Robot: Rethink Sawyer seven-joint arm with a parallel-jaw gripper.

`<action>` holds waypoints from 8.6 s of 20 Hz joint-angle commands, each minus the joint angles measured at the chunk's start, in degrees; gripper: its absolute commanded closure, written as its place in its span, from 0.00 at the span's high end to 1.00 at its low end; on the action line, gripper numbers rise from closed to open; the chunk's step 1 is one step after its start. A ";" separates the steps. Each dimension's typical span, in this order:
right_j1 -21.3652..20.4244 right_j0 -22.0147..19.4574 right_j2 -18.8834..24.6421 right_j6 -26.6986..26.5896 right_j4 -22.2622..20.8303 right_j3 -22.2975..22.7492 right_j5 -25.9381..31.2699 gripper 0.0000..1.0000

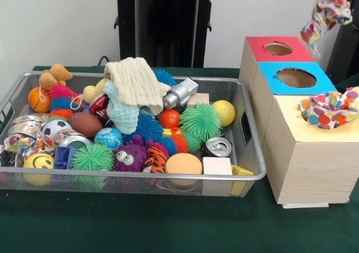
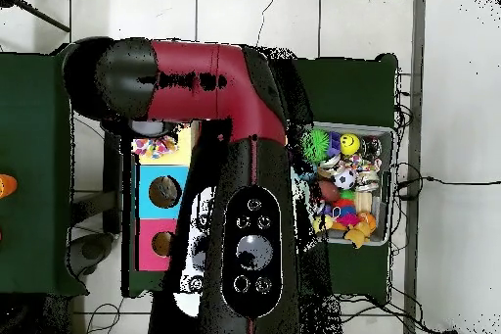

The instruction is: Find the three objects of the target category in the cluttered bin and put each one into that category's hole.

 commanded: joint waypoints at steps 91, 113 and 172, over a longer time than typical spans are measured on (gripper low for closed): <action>8.77 2.63 7.80 5.89 -2.23 26.29 -27.87 0.00; 11.78 -0.06 8.58 2.32 -5.99 28.04 -33.87 0.00; 33.37 4.90 1.86 5.31 -12.92 9.70 -41.59 1.00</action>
